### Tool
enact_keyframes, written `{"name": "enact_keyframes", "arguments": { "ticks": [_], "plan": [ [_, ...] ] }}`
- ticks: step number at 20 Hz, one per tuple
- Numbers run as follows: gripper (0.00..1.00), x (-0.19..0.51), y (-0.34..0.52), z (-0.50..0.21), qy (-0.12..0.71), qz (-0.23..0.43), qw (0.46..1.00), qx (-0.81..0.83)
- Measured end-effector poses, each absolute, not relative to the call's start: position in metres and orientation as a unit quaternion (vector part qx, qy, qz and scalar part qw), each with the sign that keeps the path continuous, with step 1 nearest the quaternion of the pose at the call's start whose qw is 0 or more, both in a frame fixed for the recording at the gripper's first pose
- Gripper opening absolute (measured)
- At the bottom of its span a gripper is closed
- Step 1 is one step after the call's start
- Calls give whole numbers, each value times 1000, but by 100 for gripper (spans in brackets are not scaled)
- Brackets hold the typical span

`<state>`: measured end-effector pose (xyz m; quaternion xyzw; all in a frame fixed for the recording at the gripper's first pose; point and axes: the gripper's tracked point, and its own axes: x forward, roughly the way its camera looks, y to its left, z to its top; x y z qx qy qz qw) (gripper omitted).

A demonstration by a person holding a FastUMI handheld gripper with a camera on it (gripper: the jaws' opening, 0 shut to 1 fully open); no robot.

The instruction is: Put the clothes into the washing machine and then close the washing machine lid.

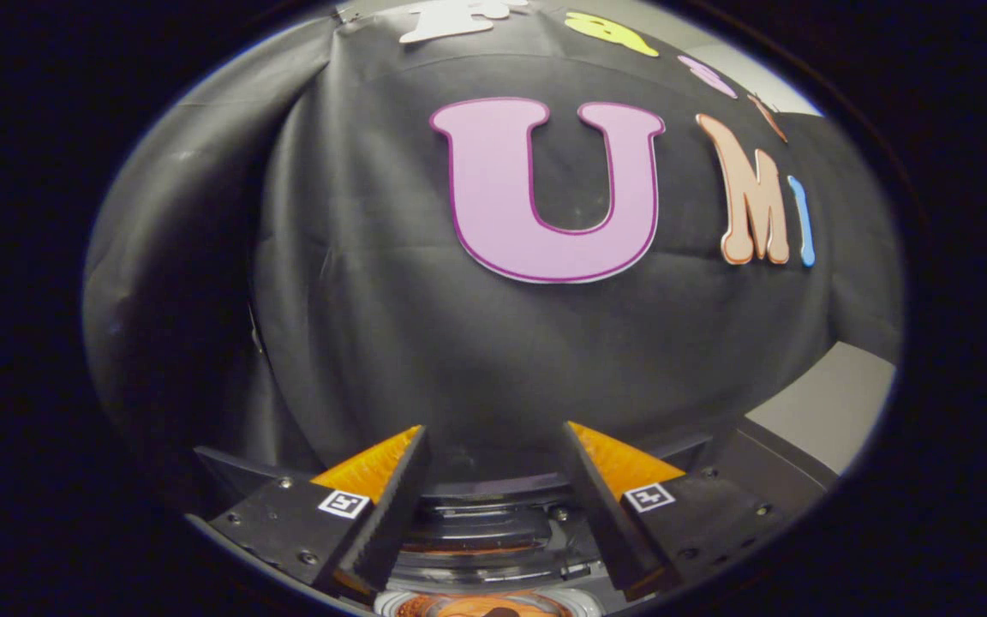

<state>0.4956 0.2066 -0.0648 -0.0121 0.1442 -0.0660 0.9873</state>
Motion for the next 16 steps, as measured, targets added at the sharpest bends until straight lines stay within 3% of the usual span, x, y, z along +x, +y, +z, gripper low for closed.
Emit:
{"name": "enact_keyframes", "arguments": {
  "ticks": [16],
  "plan": [
    [92, 464, 202, -60, 179, -101, 979, -15]
  ]
}}
